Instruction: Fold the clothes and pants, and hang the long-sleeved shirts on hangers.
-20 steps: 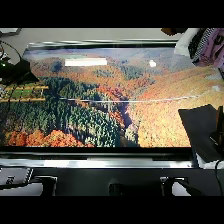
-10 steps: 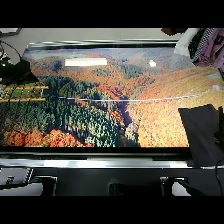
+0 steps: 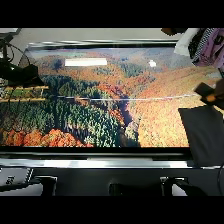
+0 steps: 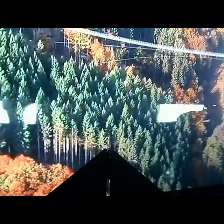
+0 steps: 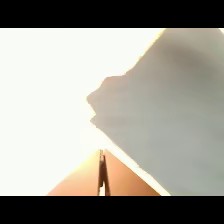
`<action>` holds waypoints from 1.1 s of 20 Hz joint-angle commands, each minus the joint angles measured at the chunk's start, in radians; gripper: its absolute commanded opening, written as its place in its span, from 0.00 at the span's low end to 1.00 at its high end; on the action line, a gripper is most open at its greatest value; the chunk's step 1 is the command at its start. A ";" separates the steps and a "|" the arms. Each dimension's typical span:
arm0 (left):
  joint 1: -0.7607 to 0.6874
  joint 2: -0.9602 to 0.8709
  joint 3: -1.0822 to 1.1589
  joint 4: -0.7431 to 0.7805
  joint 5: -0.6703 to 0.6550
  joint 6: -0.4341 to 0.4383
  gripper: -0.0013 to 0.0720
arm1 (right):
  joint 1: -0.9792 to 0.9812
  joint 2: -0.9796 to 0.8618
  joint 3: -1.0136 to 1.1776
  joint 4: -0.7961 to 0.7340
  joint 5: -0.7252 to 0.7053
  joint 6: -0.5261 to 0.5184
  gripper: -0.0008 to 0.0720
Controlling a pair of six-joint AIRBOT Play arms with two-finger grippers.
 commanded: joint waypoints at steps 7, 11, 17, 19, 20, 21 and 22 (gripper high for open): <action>-0.129 0.212 -0.208 0.097 0.071 0.039 0.04 | 0.366 0.000 0.029 0.055 -0.007 -0.124 0.06; -0.129 0.208 -0.209 0.095 0.045 0.034 0.04 | 0.366 0.000 0.029 0.056 -0.003 -0.124 0.06; -0.129 0.208 -0.209 0.093 0.045 0.035 0.04 | 0.366 0.000 0.029 0.056 -0.003 -0.124 0.06; -0.129 0.208 -0.209 0.093 0.045 0.035 0.04 | 0.366 0.000 0.029 0.056 -0.003 -0.124 0.06; -0.129 0.208 -0.209 0.093 0.045 0.034 0.04 | 0.366 0.000 0.029 0.056 -0.003 -0.124 0.06; -0.129 0.208 -0.209 0.093 0.045 0.035 0.04 | 0.366 0.000 0.029 0.056 -0.003 -0.124 0.06; -0.129 0.208 -0.209 0.093 0.045 0.034 0.04 | 0.366 0.000 0.029 0.056 -0.003 -0.124 0.06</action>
